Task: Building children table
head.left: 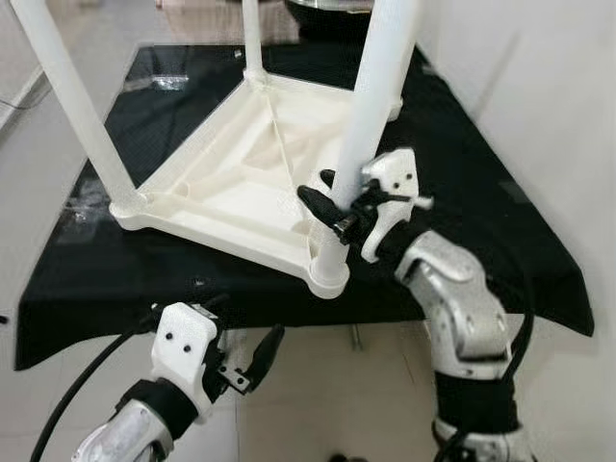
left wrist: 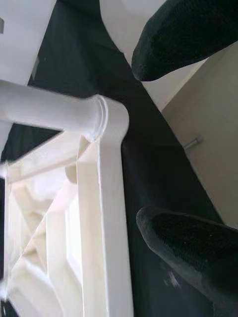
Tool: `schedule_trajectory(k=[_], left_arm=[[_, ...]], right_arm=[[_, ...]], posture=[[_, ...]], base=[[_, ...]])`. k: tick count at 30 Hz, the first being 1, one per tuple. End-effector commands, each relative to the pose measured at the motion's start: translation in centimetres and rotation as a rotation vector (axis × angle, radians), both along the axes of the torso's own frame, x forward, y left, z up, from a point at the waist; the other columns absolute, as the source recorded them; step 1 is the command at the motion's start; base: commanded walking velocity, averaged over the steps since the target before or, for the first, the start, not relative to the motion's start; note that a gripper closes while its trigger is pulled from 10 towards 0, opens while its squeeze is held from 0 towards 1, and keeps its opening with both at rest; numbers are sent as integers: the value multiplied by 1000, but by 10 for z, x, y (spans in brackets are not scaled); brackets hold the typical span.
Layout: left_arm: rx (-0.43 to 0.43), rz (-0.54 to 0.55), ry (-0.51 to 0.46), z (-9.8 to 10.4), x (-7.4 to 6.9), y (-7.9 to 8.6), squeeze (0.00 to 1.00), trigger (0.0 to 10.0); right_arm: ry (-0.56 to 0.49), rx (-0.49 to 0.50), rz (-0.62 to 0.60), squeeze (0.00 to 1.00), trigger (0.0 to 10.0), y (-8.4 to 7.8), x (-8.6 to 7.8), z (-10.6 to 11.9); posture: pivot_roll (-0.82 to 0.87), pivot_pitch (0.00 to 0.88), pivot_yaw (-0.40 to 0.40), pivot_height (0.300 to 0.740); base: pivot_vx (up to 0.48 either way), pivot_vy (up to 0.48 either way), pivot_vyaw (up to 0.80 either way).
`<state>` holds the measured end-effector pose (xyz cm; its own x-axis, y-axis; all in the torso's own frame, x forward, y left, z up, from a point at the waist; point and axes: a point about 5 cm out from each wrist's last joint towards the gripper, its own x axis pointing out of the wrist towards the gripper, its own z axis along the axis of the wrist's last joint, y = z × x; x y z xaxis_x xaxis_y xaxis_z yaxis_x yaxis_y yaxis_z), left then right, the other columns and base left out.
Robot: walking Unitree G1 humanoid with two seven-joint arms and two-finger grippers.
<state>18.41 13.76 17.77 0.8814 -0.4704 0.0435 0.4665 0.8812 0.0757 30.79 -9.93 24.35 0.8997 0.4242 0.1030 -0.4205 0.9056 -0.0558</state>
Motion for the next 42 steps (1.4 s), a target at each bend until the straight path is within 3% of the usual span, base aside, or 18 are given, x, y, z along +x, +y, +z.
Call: schedule_trajectory(k=[1, 2, 5, 9, 10, 11, 12, 13, 15, 16, 19, 20, 21, 26, 27, 28, 33, 42], left_arm=[[6, -14, 28, -6, 0, -1, 0, 10000], [6, -14, 28, -6, 0, -1, 0, 10000], [9, -8, 18, -5, 2, -1, 0, 10000], [12, -1, 14, -4, 3, 1, 0, 10000], [12, -2, 13, -4, 3, 1, 0, 10000], [12, -3, 12, -4, 2, 0, 0, 10000], [11, -4, 12, -3, 2, 0, 0, 10000], [11, -3, 11, -3, 2, -1, 0, 10000], [10, -2, 11, -3, 2, -1, 0, 10000], [8, 1, 9, -3, 2, 0, 0, 10000], [7, 7, 8, -3, 2, 1, 0, 10000], [8, 8, 7, -3, 2, 1, 0, 10000], [8, 8, 7, -3, 2, 1, 0, 10000], [14, 11, 4, -2, 2, 4, 0, 10000], [14, 11, 4, -2, 2, 4, 0, 10000], [16, 12, 3, -1, 2, 5, 0, 10000], [18, 13, 2, -1, 3, 6, 0, 10000], [30, 22, -3, 2, 4, 11, 0, 10000]], right_arm=[[175, -43, -97, 0, 0, -10, 6, -32], [175, -43, -97, 0, 0, -10, 6, -32], [122, -37, -35, 0, 0, 12, 19, -16], [119, -24, -34, 0, 0, 17, 21, -11], [116, -13, -37, 0, 667, 18, 20, -9], [91, -16, -22, 0, 10000, 18, 21, -5], [78, -17, -27, 0, 10000, 19, 20, -1], [45, 2, -5, 569, 10000, 20, 21, 6], [24, 16, 7, 569, 10000, 20, 21, 10], [-32, 27, 72, 1000, 10000, 21, 23, 20], [-144, 48, 275, 1000, 10000, 22, 26, 41], [-154, 41, 358, 1000, 10000, 25, 25, 44], [-154, 41, 358, 1000, 10000, 25, 25, 44], [-163, -31, 723, 1000, 10000, 29, 20, 49], [-163, -31, 723, 1000, 10000, 29, 20, 49], [-160, -65, 796, 0, 10000, 28, 23, 50], [-153, -74, 851, 0, 10000, 28, 26, 51], [-108, -66, 1133, 0, 10000, 21, 31, 50]], posture=[[40, 196, -47, 740], [40, 196, -47, 740], [51, 184, -52, 740], [56, 181, -51, 740], [59, 183, -51, 740], [55, 184, -57, 740], [55, 184, -57, 740], [54, 186, -57, 740], [54, 186, -57, 740], [47, 189, -51, 740], [52, 186, -45, 740], [55, 185, -44, 740], [55, 185, -44, 740], [68, 175, -34, 740], [68, 175, -34, 740], [77, 186, -24, 740], [77, 183, -21, 740], [119, 182, -16, 740]], base=[[0, 0, 0], [0, 0, 0], [0, 0, 0], [0, 0, 0], [0, 0, 0], [0, 0, 0], [0, 0, 0], [0, 0, 0], [0, 0, 0], [0, 0, 0], [0, 0, 0], [0, 0, 0], [0, 0, 0], [0, 0, 0], [0, 0, 0], [0, 0, 0], [0, 0, 0], [0, 0, 0]])
